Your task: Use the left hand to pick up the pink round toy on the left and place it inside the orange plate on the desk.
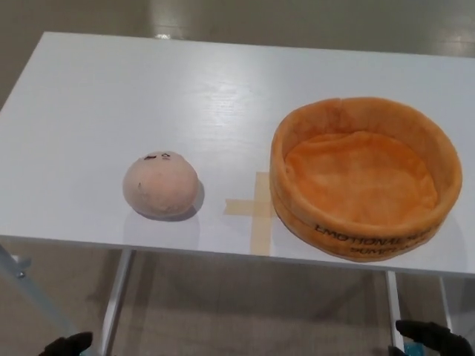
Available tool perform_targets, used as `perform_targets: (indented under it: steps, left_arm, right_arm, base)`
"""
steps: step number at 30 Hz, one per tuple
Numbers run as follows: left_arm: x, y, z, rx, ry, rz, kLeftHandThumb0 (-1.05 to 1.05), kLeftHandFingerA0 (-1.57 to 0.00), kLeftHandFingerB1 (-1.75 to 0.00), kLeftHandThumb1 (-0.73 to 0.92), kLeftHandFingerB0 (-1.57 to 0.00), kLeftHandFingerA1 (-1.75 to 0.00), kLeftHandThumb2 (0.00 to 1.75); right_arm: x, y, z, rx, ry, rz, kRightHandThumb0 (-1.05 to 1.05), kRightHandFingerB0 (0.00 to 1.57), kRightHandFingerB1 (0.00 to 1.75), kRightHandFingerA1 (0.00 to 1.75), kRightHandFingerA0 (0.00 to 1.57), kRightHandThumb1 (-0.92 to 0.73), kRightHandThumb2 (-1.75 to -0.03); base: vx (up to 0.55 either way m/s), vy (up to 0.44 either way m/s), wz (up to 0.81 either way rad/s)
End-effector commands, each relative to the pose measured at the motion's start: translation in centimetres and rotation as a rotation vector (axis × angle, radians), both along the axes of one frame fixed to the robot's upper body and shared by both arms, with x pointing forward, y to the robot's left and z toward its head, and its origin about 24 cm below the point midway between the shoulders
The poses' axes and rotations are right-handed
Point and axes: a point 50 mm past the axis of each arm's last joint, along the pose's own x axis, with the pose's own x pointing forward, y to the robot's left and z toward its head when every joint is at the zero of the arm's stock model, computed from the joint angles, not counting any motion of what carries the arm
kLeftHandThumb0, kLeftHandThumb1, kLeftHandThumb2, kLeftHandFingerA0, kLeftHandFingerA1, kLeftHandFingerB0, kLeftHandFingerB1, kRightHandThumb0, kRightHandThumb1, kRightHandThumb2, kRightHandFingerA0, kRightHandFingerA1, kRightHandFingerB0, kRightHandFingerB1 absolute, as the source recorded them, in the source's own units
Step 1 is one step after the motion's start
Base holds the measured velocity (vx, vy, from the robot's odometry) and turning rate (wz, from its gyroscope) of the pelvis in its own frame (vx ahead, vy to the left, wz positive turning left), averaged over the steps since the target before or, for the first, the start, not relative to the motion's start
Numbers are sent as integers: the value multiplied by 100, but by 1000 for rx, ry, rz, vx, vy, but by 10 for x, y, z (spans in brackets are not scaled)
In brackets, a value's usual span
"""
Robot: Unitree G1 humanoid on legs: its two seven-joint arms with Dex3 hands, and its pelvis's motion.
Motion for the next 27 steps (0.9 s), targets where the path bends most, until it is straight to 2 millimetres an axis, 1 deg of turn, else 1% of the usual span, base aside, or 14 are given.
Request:
perform_targets:
  steps: [1, 2, 3, 5, 11, 14, 15, 21, 22, 23, 24, 25, 26, 27]
  left_arm:
    - [-3, 6, 2, 12, -36, 26, -19, -43, -40, 56, -43, -44, 61]
    - [-2, 6, 2, 13, -35, 24, -15, -55, -36, 59, -42, -44, 57]
    - [-2, 6, 2, 13, -35, 21, -15, -55, -36, 59, -42, -44, 57]
    - [-3, 6, 2, 10, -38, 7, -15, -41, -34, 59, -38, -40, 58]
    - [-4, 2, 2, 32, -24, -136, -25, -29, -33, 57, -29, -37, 61]
    - [-6, -5, 0, -36, -18, -252, -25, -17, -29, 57, -23, -31, 57]
    - [-5, -9, 3, -2, -14, -399, -24, -1, -47, 53, 0, -50, 99]
    - [0, -22, 11, -36, -20, -696, -28, -1, -46, 47, 0, -49, 96]
    - [2, -25, 14, -48, -28, -769, -57, -10, -36, 51, -15, -36, 72]
    - [4, -28, 18, -60, -34, -841, -57, -10, -36, 51, -15, -36, 72]
    - [5, -32, 23, -69, -47, -911, -52, -15, -28, 61, -21, -29, 59]
    - [6, -36, 28, -78, -60, -982, -52, -15, -28, 61, -21, -29, 59]
    - [6, -39, 32, -94, -66, -1041, -31, -1, -45, 45, 0, -49, 97]
    - [6, -39, 33, -98, -67, -1054, -31, -1, -45, 45, 0, -49, 97]
  right_arm:
    - [-3, 0, -1, 0, -35, -28, -26, 50, 48, 70, 63, -63, -58]
    - [-3, 0, -1, -2, -34, -28, -26, 50, 48, 70, 63, -63, -57]
    - [-3, 0, -1, -6, -33, -29, -26, 50, 48, 70, 63, -63, -57]
    - [-3, 0, -1, 3, -34, -34, -27, 50, 48, 71, 64, -63, -58]
    - [-5, -2, -1, -6, -37, -22, -27, 50, 48, 70, 61, -63, -58]
    - [-7, -3, -1, -8, -34, -22, -27, 49, 49, 70, 62, -63, -58]
    - [-7, -3, -1, -11, -32, -21, -26, 49, 49, 71, 63, -63, -58]
    - [-6, -4, -1, -2, -30, -30, -26, 50, 48, 73, 63, -63, -57]
    - [-5, -4, -1, -5, -29, -28, -26, 50, 48, 70, 63, -63, -58]
    - [-5, -4, -1, -9, -28, -25, -26, 50, 48, 70, 63, -63, -58]
    - [-4, -3, 0, -7, -28, -29, -26, 51, 48, 71, 63, -62, -57]
    - [-4, -3, 0, -3, -30, -35, -26, 51, 48, 71, 63, -62, -57]
    - [-3, -3, 0, -4, -29, -31, -27, 50, 48, 69, 62, -63, -58]
    - [-3, -3, 0, -5, -28, -29, -27, 50, 48, 69, 62, -63, -58]
  base:
    - [0, 0, 0]
    - [0, 0, 0]
    - [0, 0, 0]
    - [0, 0, 0]
    - [0, 0, 0]
    - [0, 0, 0]
    - [0, 0, 0]
    - [0, 0, 0]
    - [0, 0, 0]
    - [0, 0, 0]
    - [0, 0, 0]
    - [0, 0, 0]
    - [0, 0, 0]
    - [0, 0, 0]
